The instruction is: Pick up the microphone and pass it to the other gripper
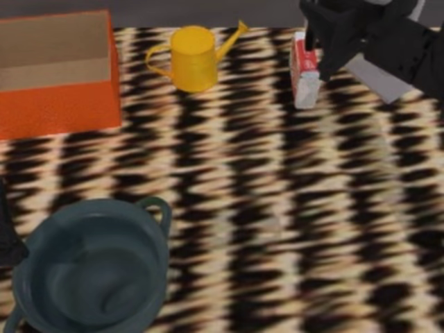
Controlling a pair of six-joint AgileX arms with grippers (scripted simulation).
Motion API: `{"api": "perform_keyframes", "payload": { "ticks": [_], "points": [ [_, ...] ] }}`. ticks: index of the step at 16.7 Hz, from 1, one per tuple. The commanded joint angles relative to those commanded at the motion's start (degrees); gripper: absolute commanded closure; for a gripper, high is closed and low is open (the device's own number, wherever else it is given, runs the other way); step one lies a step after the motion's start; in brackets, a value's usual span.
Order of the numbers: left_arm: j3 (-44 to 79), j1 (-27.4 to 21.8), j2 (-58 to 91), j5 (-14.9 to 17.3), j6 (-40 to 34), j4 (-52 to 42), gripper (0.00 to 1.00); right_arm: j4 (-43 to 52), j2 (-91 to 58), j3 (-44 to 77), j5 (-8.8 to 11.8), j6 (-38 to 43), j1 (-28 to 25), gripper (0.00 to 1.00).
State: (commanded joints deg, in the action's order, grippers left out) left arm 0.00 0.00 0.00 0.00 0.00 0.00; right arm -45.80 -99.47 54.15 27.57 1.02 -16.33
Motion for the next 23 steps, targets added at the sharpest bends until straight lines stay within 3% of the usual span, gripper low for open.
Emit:
{"api": "perform_keyframes", "payload": {
  "ticks": [6,8,13,15,23],
  "points": [
    [0.0,0.0,0.0,0.0,0.0,0.0,0.0,0.26,0.36,-0.07,-0.92,0.22,-1.25,1.0],
    [0.0,0.0,0.0,0.0,0.0,0.0,0.0,0.69,2.28,-1.16,-3.81,0.43,-4.28,1.0],
    [0.0,0.0,0.0,0.0,0.0,0.0,0.0,2.48,9.59,-5.45,-14.71,1.24,-15.58,1.0],
    [0.0,0.0,0.0,0.0,0.0,0.0,0.0,2.94,11.77,-6.62,-17.75,1.44,-18.68,1.0],
    [0.0,0.0,0.0,0.0,0.0,0.0,0.0,3.04,12.32,-6.86,-18.4,1.51,-19.34,1.0]
  ]
}}
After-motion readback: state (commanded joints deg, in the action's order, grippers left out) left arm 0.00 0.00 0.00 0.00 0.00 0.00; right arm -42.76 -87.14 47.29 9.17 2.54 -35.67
